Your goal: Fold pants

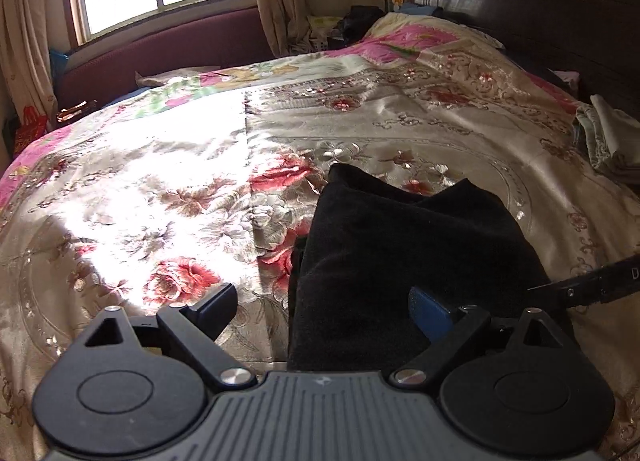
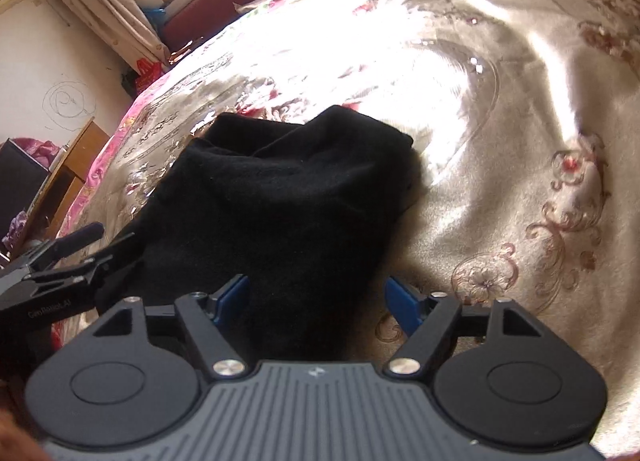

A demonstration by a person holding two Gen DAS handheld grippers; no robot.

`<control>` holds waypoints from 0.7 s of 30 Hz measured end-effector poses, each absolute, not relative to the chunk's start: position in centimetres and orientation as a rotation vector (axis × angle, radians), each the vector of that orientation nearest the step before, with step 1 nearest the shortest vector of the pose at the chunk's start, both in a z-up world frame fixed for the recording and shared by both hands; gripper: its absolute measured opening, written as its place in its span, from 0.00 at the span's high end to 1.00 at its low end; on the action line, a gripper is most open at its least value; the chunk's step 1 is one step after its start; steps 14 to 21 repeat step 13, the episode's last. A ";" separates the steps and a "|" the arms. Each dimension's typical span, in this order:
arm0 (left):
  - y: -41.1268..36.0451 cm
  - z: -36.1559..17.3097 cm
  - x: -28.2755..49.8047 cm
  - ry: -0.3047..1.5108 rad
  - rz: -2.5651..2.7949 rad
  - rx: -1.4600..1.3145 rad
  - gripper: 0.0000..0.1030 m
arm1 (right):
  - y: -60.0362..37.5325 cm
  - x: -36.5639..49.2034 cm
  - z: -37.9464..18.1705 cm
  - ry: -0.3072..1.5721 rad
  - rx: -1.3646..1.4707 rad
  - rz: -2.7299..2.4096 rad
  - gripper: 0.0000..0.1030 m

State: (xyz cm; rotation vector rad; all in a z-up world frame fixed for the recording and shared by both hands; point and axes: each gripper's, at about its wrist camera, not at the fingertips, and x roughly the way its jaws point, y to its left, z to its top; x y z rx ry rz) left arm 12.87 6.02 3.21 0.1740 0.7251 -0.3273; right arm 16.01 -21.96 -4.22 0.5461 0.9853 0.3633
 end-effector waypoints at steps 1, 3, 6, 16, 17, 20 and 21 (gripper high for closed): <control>6.0 2.2 13.8 0.765 -0.370 0.146 0.00 | -21.8 16.4 -4.9 0.994 0.587 0.391 0.26; 6.3 0.7 14.9 0.818 -0.424 0.073 0.00 | -21.1 17.1 -5.9 0.998 0.616 0.413 0.24; 7.3 -0.9 15.9 0.861 -0.467 -0.020 0.00 | -21.1 18.1 -6.7 1.002 0.662 0.423 0.21; 7.3 -0.8 16.6 0.827 -0.510 -0.094 0.08 | -18.8 18.8 -5.4 1.013 0.563 0.406 0.29; 7.3 -0.8 16.6 0.827 -0.510 -0.094 0.08 | -18.8 18.8 -5.4 1.013 0.563 0.406 0.29; 7.3 -0.8 16.6 0.827 -0.510 -0.094 0.08 | -18.8 18.8 -5.4 1.013 0.563 0.406 0.29; 7.3 -0.8 16.6 0.827 -0.510 -0.094 0.08 | -18.8 18.8 -5.4 1.013 0.563 0.406 0.29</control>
